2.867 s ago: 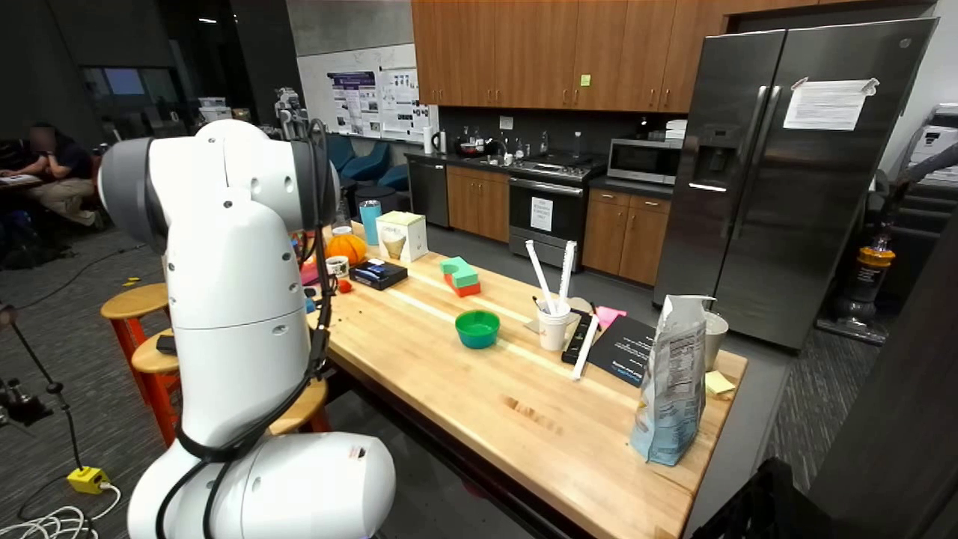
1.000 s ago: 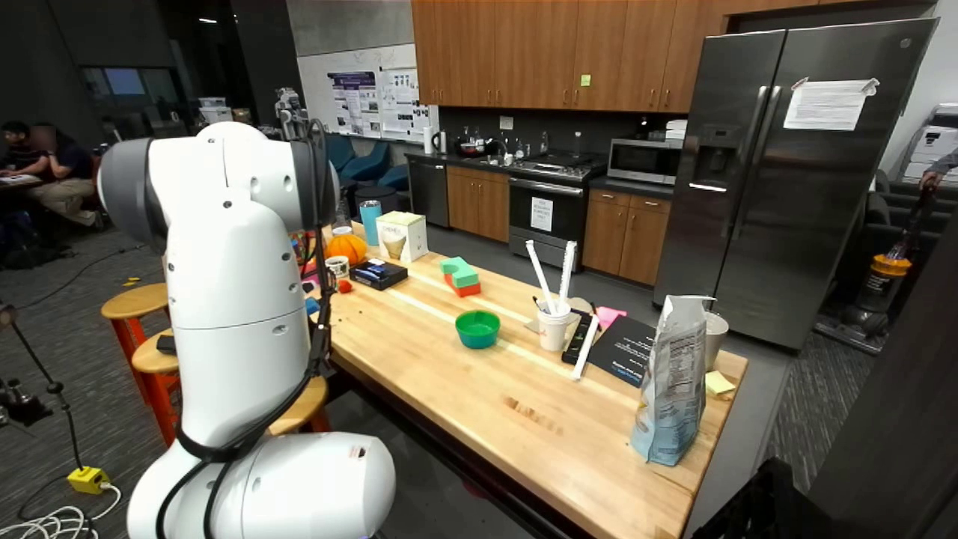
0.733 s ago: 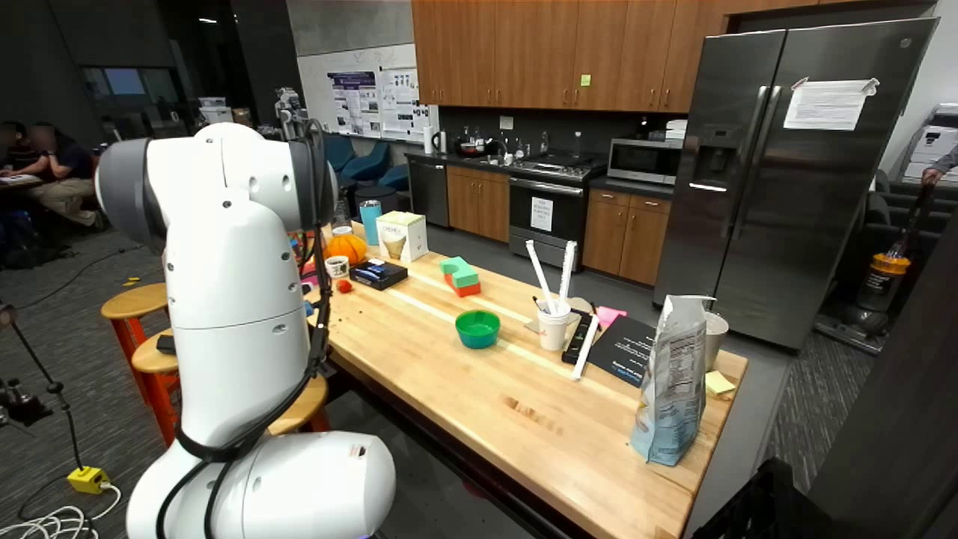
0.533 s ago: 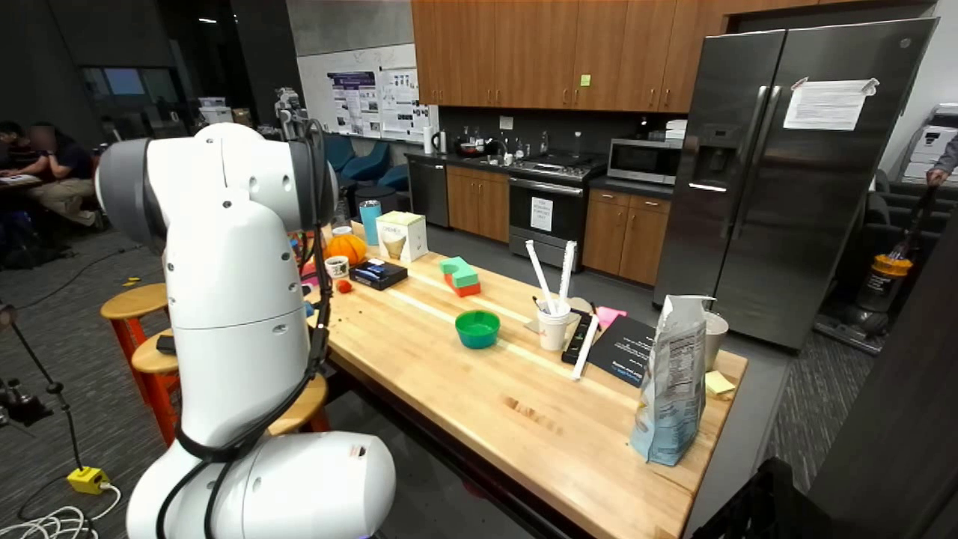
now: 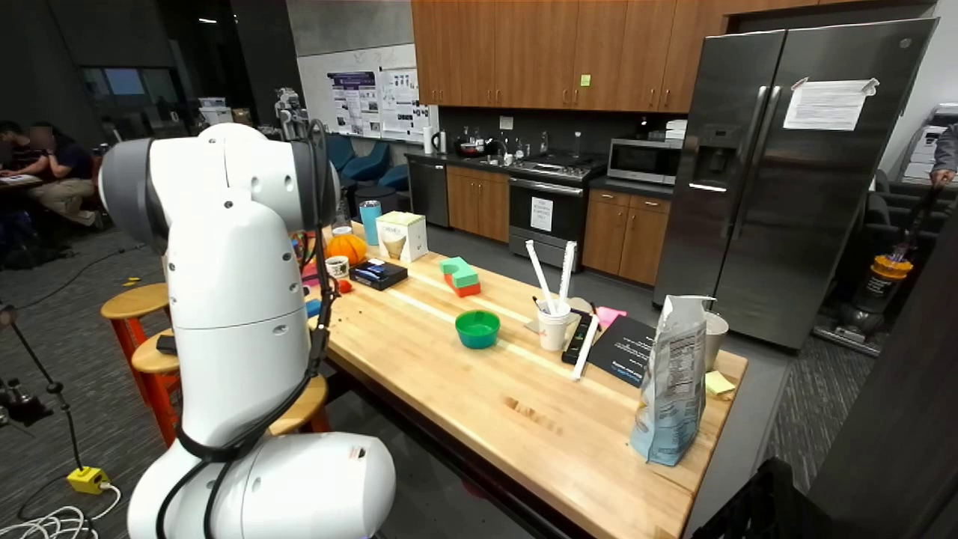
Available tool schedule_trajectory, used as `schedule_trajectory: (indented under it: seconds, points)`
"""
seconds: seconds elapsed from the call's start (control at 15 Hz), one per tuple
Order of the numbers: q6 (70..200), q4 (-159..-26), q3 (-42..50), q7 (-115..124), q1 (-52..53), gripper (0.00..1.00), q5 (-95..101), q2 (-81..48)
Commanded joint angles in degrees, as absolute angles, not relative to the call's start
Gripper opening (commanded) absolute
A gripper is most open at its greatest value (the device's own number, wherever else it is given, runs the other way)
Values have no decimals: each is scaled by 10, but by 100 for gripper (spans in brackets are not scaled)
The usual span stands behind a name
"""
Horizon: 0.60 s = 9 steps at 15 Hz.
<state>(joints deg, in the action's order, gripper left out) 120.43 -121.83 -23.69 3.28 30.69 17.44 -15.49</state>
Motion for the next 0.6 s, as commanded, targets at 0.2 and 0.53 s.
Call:
schedule_trajectory:
  seconds: [0.2,0.53]
  points:
    - [1271,-1244,-231,24,301,6,202,-137]
    - [1310,-1249,-213,84,309,6,277,-137]
